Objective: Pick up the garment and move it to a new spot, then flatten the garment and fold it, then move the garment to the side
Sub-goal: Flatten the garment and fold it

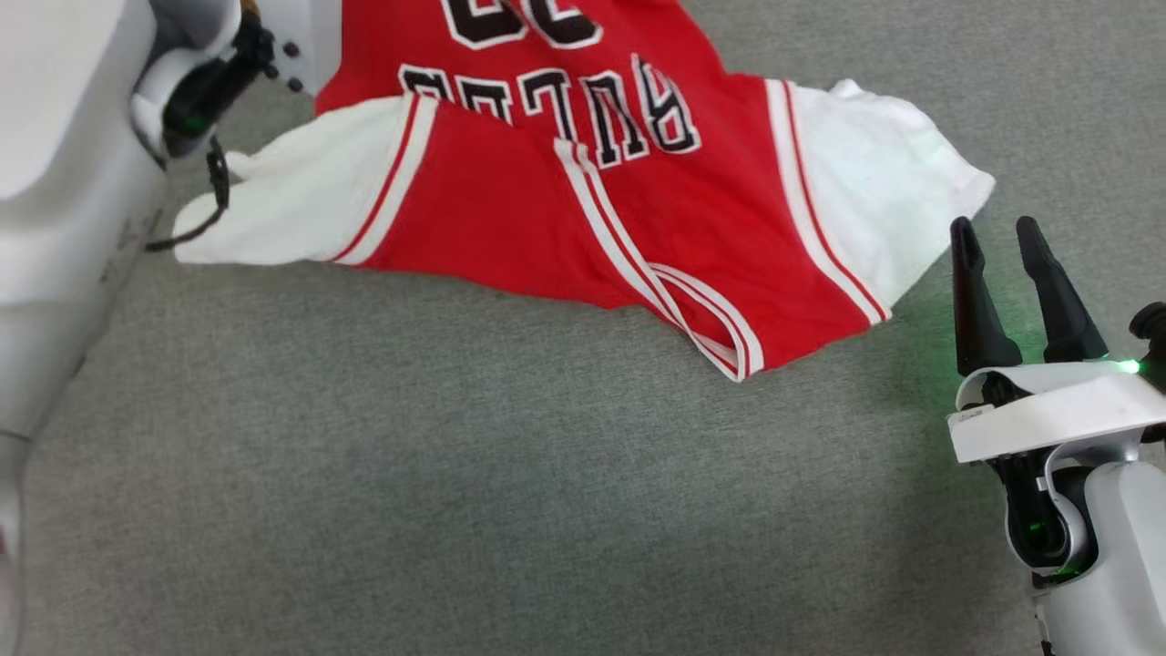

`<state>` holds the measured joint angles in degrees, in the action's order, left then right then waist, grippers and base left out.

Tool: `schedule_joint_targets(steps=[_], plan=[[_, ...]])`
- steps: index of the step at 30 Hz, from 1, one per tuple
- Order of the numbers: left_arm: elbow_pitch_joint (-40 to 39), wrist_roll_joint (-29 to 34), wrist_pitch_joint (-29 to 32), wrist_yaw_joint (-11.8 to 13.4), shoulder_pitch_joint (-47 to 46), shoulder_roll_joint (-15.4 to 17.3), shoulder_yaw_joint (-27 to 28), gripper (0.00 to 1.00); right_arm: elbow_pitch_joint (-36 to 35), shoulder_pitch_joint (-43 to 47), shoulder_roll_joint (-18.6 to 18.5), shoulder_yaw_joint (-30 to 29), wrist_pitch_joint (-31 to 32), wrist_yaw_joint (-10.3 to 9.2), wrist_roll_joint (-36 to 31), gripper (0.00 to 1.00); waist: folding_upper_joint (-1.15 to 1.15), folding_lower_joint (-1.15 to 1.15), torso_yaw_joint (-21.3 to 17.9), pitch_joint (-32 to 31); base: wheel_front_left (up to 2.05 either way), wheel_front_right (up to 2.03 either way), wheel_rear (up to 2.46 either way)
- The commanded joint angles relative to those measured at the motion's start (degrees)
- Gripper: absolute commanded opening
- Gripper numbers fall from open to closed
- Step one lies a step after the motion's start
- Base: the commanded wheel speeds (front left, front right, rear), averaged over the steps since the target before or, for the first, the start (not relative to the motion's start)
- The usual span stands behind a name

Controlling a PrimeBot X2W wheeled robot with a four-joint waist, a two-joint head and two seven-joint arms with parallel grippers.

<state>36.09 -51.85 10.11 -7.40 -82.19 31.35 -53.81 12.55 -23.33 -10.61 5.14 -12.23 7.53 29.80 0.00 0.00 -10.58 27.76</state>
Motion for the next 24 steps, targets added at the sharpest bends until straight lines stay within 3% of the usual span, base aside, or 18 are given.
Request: schedule_joint_targets(steps=[1, 4, 5, 6, 7, 14, 24], plan=[[1.85, 0.68, -0.80, -0.10, 0.04, -0.72, -0.81, 0.00, 0.25, -0.56, 0.02, 0.15, -0.50, -0.08, 0.30, 1.00, 0.00, 0.00, -0.29, -0.16, 0.00, 0.00, 0.00], [5.54, 1.34, -1.30, -0.09, 0.71, -1.69, -3.54, 0.00, 0.79, -0.27, 0.08, 0.43, -0.86, -0.08, 0.37, 1.00, 0.00, 0.00, -0.44, -0.50, 0.00, 0.00, 0.00], [6.52, 0.85, -1.38, -0.09, 1.23, -1.92, -4.30, 0.27, 0.95, -0.19, 0.15, 0.50, -0.86, -0.08, 0.44, 1.00, 0.00, 0.00, -0.45, -0.65, 0.00, 0.00, 0.00], [7.50, 0.59, -1.61, -0.09, 1.53, -1.96, -4.91, 0.87, 1.11, -0.09, 0.17, 0.57, -0.90, -0.08, 0.45, 1.00, 0.00, 0.00, -0.45, -0.80, 0.00, 0.00, 0.00], [8.30, 0.61, -1.74, -0.08, 1.37, -1.86, -5.61, 1.00, 1.18, -0.03, 0.17, 0.58, -0.95, -0.08, 0.54, 1.00, 0.00, 0.00, -0.42, -0.88, 0.00, 0.00, 0.00], [10.21, -4.78, 2.97, -0.03, 0.57, 0.05, -8.35, 1.00, 1.16, 0.64, -0.41, 0.25, -0.68, -0.08, 0.34, 1.00, 0.00, 0.00, 0.91, -1.64, 0.00, 0.00, 0.00], [7.35, -14.36, 19.07, -0.04, 3.12, 5.30, -12.73, 1.00, 0.73, 0.44, -0.30, 1.09, -0.30, -0.08, 0.50, 1.00, 0.00, 0.00, 0.51, -0.96, 0.00, 0.00, 0.00]])
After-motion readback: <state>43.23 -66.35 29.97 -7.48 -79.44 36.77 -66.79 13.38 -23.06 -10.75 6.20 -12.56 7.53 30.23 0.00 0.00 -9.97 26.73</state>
